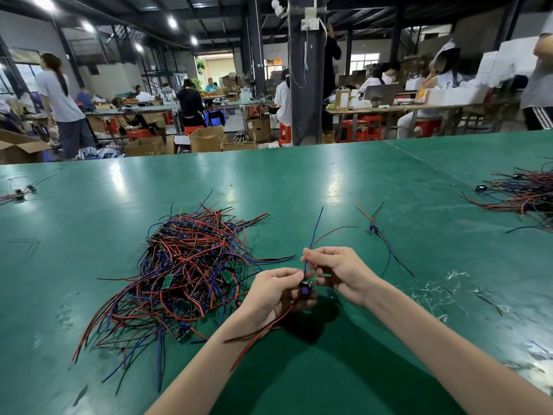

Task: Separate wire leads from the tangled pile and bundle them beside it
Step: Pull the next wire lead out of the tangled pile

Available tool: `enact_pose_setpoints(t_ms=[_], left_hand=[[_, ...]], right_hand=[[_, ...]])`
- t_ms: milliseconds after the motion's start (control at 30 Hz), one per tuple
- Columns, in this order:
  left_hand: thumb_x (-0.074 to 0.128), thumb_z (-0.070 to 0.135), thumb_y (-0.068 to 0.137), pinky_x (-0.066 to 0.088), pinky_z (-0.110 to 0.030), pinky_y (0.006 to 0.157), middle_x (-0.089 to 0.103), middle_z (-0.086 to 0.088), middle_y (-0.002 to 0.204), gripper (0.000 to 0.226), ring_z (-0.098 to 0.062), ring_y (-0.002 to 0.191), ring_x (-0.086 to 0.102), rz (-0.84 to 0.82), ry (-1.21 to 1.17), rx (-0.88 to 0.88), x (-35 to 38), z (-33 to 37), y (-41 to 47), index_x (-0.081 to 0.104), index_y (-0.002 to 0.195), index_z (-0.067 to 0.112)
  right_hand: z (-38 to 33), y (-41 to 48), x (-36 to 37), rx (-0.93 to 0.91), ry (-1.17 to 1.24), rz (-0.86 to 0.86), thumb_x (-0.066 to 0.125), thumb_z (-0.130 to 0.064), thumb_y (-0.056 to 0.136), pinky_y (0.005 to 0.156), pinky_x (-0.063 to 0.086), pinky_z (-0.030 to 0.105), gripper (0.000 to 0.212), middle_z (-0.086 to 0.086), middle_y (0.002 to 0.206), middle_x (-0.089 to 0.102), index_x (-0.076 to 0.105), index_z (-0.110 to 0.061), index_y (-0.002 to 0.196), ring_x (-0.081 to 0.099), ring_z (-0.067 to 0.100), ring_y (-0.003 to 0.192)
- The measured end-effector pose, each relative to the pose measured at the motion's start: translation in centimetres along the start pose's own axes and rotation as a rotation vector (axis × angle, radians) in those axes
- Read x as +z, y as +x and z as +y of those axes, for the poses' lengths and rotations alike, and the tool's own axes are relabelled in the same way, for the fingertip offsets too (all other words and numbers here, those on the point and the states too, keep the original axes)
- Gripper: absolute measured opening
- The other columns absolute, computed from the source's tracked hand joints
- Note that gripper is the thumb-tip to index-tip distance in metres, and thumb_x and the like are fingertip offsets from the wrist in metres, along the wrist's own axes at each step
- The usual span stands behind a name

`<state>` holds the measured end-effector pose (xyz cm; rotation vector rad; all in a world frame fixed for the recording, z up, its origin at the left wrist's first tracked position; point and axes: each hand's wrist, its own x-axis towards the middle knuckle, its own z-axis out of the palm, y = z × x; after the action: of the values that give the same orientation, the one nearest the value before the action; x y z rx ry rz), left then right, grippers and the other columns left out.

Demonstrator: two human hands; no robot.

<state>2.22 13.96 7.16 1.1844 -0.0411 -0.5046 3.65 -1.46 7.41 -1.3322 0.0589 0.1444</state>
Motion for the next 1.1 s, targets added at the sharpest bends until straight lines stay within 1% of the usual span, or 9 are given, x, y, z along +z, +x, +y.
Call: enact_pose_setpoints(t_ms=[133, 267, 367, 467, 600, 800, 900, 1033, 1100], left_hand=[[0.048, -0.004, 0.093, 0.059, -0.035, 0.056, 0.067, -0.017, 0.067, 0.015, -0.024, 0.058, 0.068, -0.008, -0.021, -0.008, -0.1, 0.1, 0.1, 0.062, 0.093, -0.009], [0.051, -0.007, 0.089, 0.058, -0.031, 0.057, 0.067, -0.018, 0.071, 0.013, -0.022, 0.058, 0.067, 0.0, -0.012, 0.016, -0.1, 0.2, 0.1, 0.063, 0.094, -0.009], [0.051, -0.009, 0.089, 0.058, -0.029, 0.057, 0.06, -0.021, 0.078, 0.013, -0.018, 0.055, 0.064, 0.088, -0.078, 0.118, 0.0, 0.1, 0.5, 0.06, 0.097, -0.012], [0.054, -0.007, 0.089, 0.06, -0.031, 0.065, 0.06, -0.022, 0.086, 0.011, -0.021, 0.064, 0.063, 0.154, -0.089, 0.222, -0.2, -0.1, 0.7, 0.06, 0.096, -0.012], [0.06, -0.004, 0.087, 0.06, -0.03, 0.064, 0.065, -0.016, 0.078, 0.004, -0.017, 0.064, 0.064, 0.199, -0.002, 0.262, -0.4, -0.5, 0.8, 0.063, 0.089, -0.004], [0.067, 0.001, 0.082, 0.054, -0.019, 0.061, 0.066, 0.0, 0.07, 0.008, -0.008, 0.062, 0.062, 0.236, 0.12, 0.307, -0.9, -0.7, 1.0, 0.067, 0.089, 0.005], [0.067, -0.001, 0.082, 0.054, -0.019, 0.06, 0.067, -0.002, 0.072, 0.013, -0.009, 0.06, 0.064, 0.221, 0.037, 0.299, -0.9, -0.6, 1.0, 0.065, 0.094, 0.002], [0.067, 0.0, 0.082, 0.056, -0.023, 0.06, 0.066, -0.013, 0.088, 0.017, -0.017, 0.067, 0.067, 0.261, 0.001, 0.334, -0.5, -1.3, 1.0, 0.063, 0.097, 0.002], [0.067, -0.001, 0.082, 0.055, -0.023, 0.057, 0.067, -0.014, 0.084, 0.016, -0.019, 0.066, 0.068, 0.277, -0.032, 0.35, -0.3, -1.6, 1.1, 0.061, 0.096, 0.003]], right_hand=[[-0.1, -0.1, -0.1, -0.007, -0.014, 0.015, 0.072, -0.015, 0.08, 0.043, 0.04, 0.018, 0.014, 0.0, 0.057, 0.056, 0.068, -0.003, 0.072, 0.042, 0.008, 0.046], [-0.2, -0.2, -0.2, -0.042, -0.094, 0.036, 0.072, -0.016, 0.081, 0.043, 0.04, 0.018, 0.016, 0.002, 0.059, 0.057, 0.068, -0.004, 0.071, 0.043, 0.008, 0.047], [-0.2, -0.3, -0.4, -0.067, -0.236, 0.011, 0.072, -0.017, 0.082, 0.043, 0.038, 0.017, 0.019, 0.0, 0.058, 0.057, 0.066, -0.007, 0.067, 0.044, 0.007, 0.046], [-0.1, -0.4, -0.4, -0.068, -0.349, -0.067, 0.071, -0.017, 0.084, 0.044, 0.039, 0.018, 0.021, -0.001, 0.057, 0.058, 0.065, -0.009, 0.065, 0.045, 0.007, 0.047], [-0.3, -0.5, -0.6, -0.092, -0.439, -0.12, 0.069, -0.016, 0.085, 0.044, 0.042, 0.018, 0.02, -0.001, 0.058, 0.061, 0.066, -0.012, 0.066, 0.05, 0.006, 0.048], [-0.6, -0.8, -0.5, -0.084, -0.453, -0.202, 0.067, -0.014, 0.087, 0.049, 0.049, 0.019, 0.015, 0.0, 0.064, 0.066, 0.068, -0.009, 0.073, 0.056, 0.006, 0.052], [-0.7, -0.9, -0.4, -0.084, -0.42, -0.209, 0.065, -0.013, 0.088, 0.053, 0.052, 0.022, 0.012, 0.003, 0.07, 0.067, 0.071, -0.006, 0.081, 0.059, 0.009, 0.057], [-0.7, -1.2, 0.0, -0.072, -0.416, -0.255, 0.063, -0.015, 0.09, 0.057, 0.053, 0.022, 0.012, 0.002, 0.074, 0.072, 0.073, -0.009, 0.087, 0.063, 0.01, 0.066], [-0.8, -1.2, 0.2, -0.038, -0.422, -0.257, 0.063, -0.015, 0.09, 0.057, 0.053, 0.022, 0.013, 0.003, 0.074, 0.072, 0.072, -0.008, 0.085, 0.064, 0.01, 0.064]])
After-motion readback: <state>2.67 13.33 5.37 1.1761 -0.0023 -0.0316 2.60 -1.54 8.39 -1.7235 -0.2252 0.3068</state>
